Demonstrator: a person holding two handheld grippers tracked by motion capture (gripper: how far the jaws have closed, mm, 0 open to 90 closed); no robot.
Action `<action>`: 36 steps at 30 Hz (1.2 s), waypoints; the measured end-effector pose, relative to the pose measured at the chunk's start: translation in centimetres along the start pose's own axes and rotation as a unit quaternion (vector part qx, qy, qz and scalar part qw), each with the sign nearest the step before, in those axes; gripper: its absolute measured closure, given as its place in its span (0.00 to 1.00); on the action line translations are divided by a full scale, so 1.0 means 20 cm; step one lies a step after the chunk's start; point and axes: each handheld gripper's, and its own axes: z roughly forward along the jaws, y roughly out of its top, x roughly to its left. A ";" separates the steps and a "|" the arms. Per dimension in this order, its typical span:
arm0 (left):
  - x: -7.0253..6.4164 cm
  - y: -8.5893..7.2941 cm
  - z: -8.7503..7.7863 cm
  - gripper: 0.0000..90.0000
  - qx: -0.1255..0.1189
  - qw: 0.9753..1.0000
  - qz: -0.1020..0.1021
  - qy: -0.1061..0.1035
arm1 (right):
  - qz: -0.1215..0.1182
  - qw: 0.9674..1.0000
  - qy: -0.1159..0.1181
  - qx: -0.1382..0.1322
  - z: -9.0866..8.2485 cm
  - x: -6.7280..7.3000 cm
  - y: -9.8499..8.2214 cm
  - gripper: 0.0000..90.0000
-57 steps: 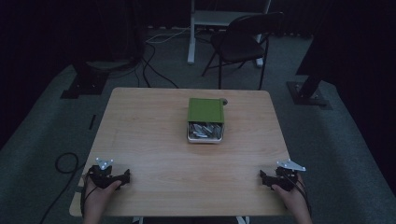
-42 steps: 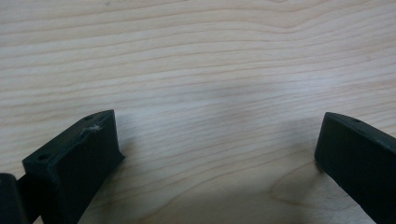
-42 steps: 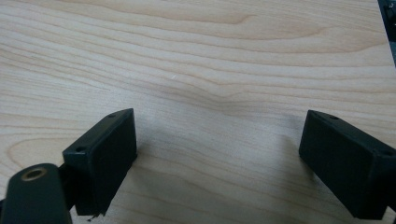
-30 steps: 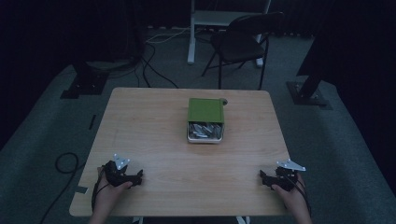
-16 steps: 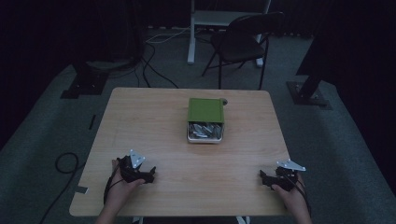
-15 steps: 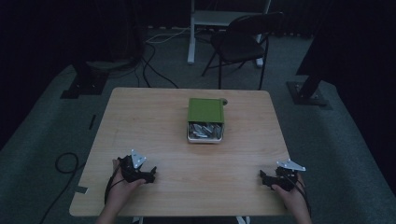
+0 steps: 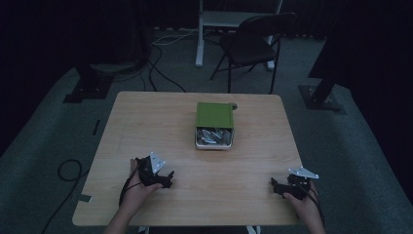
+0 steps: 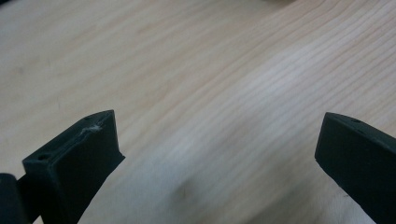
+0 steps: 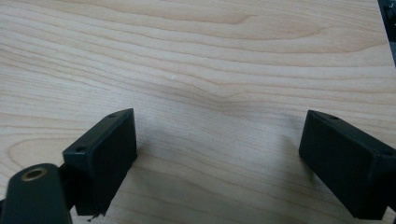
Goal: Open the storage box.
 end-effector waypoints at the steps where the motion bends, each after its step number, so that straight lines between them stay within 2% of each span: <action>1: -0.01 0.01 0.00 0.01 0.001 1.000 0.004 -0.001 | 0.000 1.000 0.000 0.000 0.00 0.00 0.00 0.12; 6: -0.05 0.06 0.03 0.01 -0.008 0.999 0.031 -0.008 | 0.000 1.000 0.000 0.000 0.00 0.00 0.00 0.12; 7: -0.06 0.07 0.04 0.01 -0.009 0.999 0.035 -0.007 | 0.000 1.000 0.000 0.000 0.00 0.00 0.00 0.12; 10: -0.09 0.10 0.05 0.01 -0.015 0.998 0.064 0.003 | 0.000 1.000 0.000 0.000 0.00 0.00 0.00 0.12; 13: -0.10 0.13 0.06 0.01 -0.019 0.997 0.072 0.006 | 0.000 1.000 0.000 0.000 0.00 0.00 0.00 0.12; 15: -0.11 0.15 0.06 0.01 -0.021 0.996 0.085 0.013 | 0.000 1.000 0.000 0.000 0.00 0.00 0.00 0.12; 18: -0.13 0.17 0.07 0.01 -0.027 0.995 0.093 0.012 | 0.000 1.000 0.000 0.000 0.00 0.00 0.00 0.12; 24: -0.17 0.21 0.10 0.01 -0.033 0.991 0.133 0.006 | 0.000 1.000 0.000 0.000 0.00 0.00 0.00 0.12; 28: -0.20 0.23 0.10 0.00 -0.033 0.988 0.149 0.004 | 0.000 1.000 0.000 0.000 0.00 0.00 0.00 0.12; 31: -0.23 0.25 0.11 0.01 -0.040 0.983 0.178 0.020 | 0.000 1.000 0.000 0.000 0.00 0.00 0.00 0.12; 33: -0.25 0.27 0.11 0.01 -0.041 0.980 0.194 0.023 | 0.000 1.000 0.000 0.000 0.00 0.00 0.00 0.12; 35: -0.26 0.28 0.12 0.01 -0.044 0.978 0.204 0.024 | 0.000 1.000 0.000 0.000 0.00 0.00 0.00 0.12; 36: -0.27 0.29 0.12 0.00 -0.045 0.977 0.205 0.023 | 0.000 1.000 0.000 0.000 0.00 0.00 0.00 0.12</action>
